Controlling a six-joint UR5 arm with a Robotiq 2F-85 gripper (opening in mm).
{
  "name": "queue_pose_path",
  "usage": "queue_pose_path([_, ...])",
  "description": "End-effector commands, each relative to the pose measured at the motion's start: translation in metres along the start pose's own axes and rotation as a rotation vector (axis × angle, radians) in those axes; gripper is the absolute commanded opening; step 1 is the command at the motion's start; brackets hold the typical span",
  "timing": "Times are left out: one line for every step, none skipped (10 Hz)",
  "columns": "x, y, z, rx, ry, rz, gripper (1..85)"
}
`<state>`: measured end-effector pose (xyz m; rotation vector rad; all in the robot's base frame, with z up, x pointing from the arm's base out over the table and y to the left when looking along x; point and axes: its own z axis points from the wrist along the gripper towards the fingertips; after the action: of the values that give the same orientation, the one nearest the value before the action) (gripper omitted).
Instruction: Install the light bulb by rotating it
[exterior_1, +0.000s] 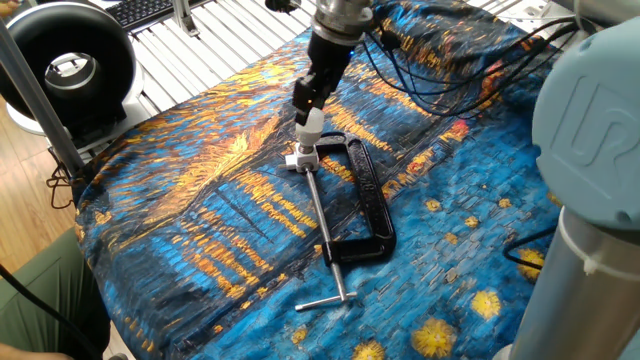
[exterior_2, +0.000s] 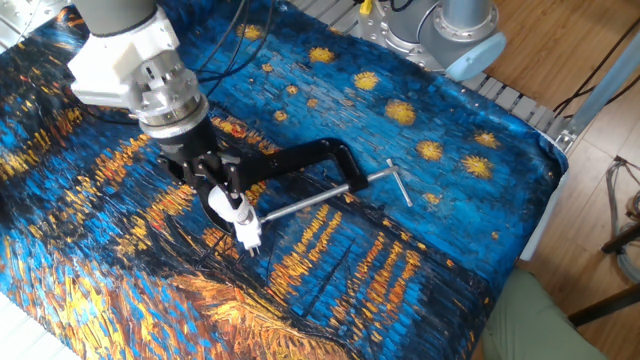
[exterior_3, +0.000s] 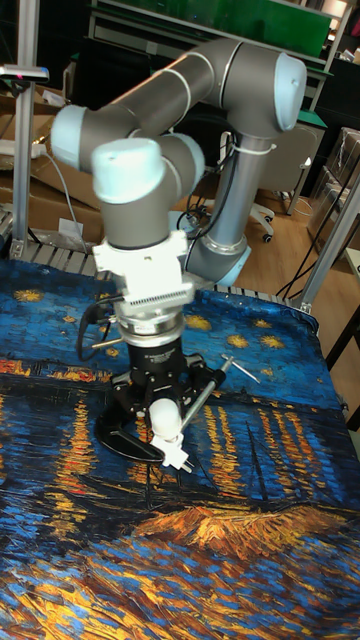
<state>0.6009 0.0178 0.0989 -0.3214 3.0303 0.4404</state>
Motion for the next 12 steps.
queue_pose_path([-0.002,0.013,-0.005,0.055,0.056,0.149,1.0])
queue_pose_path([-0.002,0.018,-0.010,0.079,0.080,0.180,1.0])
queue_pose_path([-0.003,0.019,-0.016,0.117,0.092,0.185,1.0])
queue_pose_path([-0.004,0.022,-0.021,0.147,0.100,0.195,1.0])
queue_pose_path([-0.004,0.019,-0.027,0.189,0.106,0.185,1.0])
queue_pose_path([-0.005,0.021,-0.030,0.221,0.117,0.196,1.0])
queue_pose_path([-0.007,0.020,-0.033,0.260,0.125,0.194,1.0])
queue_pose_path([-0.010,0.011,-0.038,0.322,0.127,0.172,1.0])
queue_pose_path([-0.015,0.011,-0.038,0.326,0.111,0.176,1.0])
queue_pose_path([-0.017,0.011,-0.038,0.328,0.102,0.184,1.0])
queue_pose_path([-0.020,0.009,-0.038,0.337,0.090,0.186,1.0])
queue_pose_path([-0.025,0.009,-0.037,0.342,0.061,0.200,1.0])
